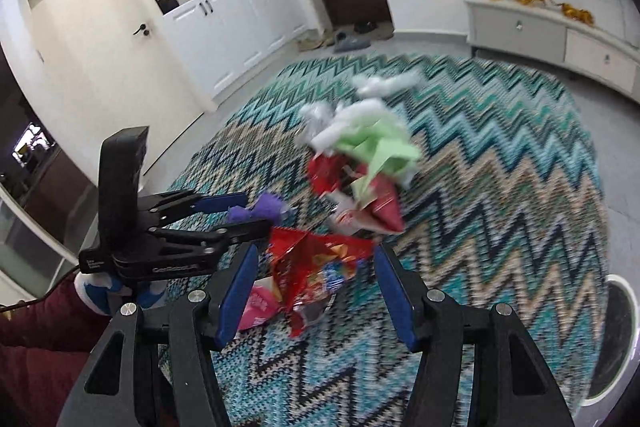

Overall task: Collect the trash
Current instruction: 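Grasp the purple bag with the left tool while the right tool grasps the red snack bag, then carry both items to the bin and open both tools to drop them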

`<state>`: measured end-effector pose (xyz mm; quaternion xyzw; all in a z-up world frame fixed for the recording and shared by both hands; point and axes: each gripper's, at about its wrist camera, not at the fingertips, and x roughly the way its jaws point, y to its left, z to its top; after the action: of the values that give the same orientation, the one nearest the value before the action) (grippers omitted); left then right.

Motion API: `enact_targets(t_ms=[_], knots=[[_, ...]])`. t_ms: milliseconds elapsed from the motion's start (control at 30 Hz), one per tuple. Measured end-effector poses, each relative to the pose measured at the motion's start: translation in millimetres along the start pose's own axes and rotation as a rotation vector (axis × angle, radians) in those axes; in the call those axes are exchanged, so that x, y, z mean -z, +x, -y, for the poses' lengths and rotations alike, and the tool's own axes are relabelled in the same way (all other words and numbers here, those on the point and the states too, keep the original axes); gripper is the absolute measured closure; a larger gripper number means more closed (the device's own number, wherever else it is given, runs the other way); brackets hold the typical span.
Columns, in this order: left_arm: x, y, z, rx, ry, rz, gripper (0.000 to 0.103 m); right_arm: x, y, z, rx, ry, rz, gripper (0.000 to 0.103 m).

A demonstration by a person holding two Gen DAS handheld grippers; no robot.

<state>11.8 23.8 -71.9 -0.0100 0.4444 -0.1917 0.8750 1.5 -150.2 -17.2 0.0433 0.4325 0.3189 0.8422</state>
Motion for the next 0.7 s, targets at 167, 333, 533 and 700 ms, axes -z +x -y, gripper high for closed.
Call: enact_targets(t_ms=[167, 333, 533, 700], knots=[[3, -2, 3, -0.002, 0.012, 0.011, 0.069, 0, 22, -5, -0.058, 0.002, -0.045, 0.055], [4, -12, 2, -0.016, 0.002, 0.034, 0.074, 3, 33, -13, -0.071, -0.039, -0.058, 0.084], [-2, -32, -5, -0.038, -0.039, 0.074, 0.074, -2, 10, -15, -0.072, -0.079, 0.019, 0.087], [-16, -48, 10, -0.026, -0.030, 0.107, 0.074, -6, -25, 1, -0.065, -0.059, 0.105, 0.087]])
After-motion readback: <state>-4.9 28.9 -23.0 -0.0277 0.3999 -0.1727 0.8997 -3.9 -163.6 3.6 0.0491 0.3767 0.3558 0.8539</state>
